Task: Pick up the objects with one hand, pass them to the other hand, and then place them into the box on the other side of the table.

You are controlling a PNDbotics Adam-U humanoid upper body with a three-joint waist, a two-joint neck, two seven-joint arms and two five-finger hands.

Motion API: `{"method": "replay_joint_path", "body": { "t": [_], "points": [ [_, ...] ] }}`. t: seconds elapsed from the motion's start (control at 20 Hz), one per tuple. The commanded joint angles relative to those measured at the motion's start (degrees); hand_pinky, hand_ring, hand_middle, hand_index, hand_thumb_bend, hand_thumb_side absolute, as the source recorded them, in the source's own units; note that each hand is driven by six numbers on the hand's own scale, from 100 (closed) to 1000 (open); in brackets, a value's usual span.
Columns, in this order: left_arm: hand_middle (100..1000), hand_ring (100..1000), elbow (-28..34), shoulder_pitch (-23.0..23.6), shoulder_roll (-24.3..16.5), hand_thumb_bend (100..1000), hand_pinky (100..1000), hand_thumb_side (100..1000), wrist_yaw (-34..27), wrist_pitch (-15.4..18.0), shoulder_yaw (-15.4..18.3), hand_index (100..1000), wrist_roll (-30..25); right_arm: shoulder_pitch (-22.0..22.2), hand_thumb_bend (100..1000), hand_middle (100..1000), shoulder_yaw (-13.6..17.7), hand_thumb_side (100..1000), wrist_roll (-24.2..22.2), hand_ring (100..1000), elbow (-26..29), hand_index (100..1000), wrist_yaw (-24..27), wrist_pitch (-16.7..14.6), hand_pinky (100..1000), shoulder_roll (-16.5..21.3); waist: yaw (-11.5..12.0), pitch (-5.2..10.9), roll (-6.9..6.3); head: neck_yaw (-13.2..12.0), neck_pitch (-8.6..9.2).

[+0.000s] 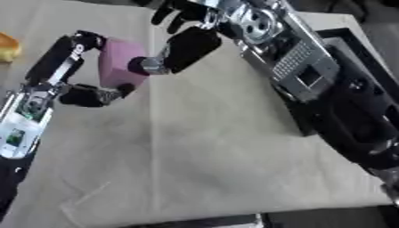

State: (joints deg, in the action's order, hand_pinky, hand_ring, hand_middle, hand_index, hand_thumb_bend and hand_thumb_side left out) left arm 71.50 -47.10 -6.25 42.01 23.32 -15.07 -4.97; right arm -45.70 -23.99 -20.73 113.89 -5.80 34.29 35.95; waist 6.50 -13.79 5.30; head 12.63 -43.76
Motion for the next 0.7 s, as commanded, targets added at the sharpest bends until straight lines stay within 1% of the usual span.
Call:
{"method": "replay_joint_path", "body": {
  "t": [0.05, 0.35, 0.4, 0.45, 0.5, 0.7],
  "points": [
    [419, 604, 1.48, -1.56, 0.44, 100, 681, 294, 0.54, 0.67, -0.36, 387, 0.09, -0.85, 498, 929, 0.24, 241, -0.60, 856, 0.70, 936, -0.47, 0.00, 776, 0.41, 0.07, 0.36, 0.37, 0.38, 0.14],
    [421, 605, 2.20, -1.68, 0.51, 100, 681, 275, 0.95, 1.35, -0.89, 388, 0.18, -0.56, 495, 929, -0.15, 249, -1.66, 857, 0.70, 936, -0.76, 0.32, 777, 0.24, 0.24, 0.28, 0.42, 0.63, 0.19],
    [421, 605, 2.35, -1.69, 0.52, 100, 681, 276, 0.95, 1.43, -0.99, 388, 0.13, -0.54, 496, 929, -0.19, 250, -1.77, 857, 0.70, 935, -0.83, 0.37, 777, 0.24, 0.26, 0.25, 0.44, 0.69, 0.21],
    [420, 604, 2.54, -1.71, 0.57, 100, 681, 303, 0.88, 1.50, -1.13, 388, 0.05, -0.51, 496, 929, -0.24, 251, -1.89, 857, 0.70, 935, -0.89, 0.43, 777, 0.26, 0.28, 0.23, 0.45, 0.72, 0.22],
    [420, 604, 2.74, -1.73, 0.63, 100, 681, 282, 0.74, 1.50, -1.24, 388, -0.04, -0.50, 496, 929, -0.27, 251, -2.00, 857, 0.70, 935, -0.96, 0.49, 777, 0.28, 0.31, 0.20, 0.46, 0.74, 0.21],
    [417, 603, 3.68, -1.75, 0.84, 100, 677, 302, -0.08, 1.03, -1.49, 388, -0.51, -0.23, 498, 928, -0.45, 256, -2.50, 858, 0.70, 935, -1.32, 0.58, 779, 0.34, 0.33, 0.15, 0.53, 0.78, 0.14]
  ]
}}
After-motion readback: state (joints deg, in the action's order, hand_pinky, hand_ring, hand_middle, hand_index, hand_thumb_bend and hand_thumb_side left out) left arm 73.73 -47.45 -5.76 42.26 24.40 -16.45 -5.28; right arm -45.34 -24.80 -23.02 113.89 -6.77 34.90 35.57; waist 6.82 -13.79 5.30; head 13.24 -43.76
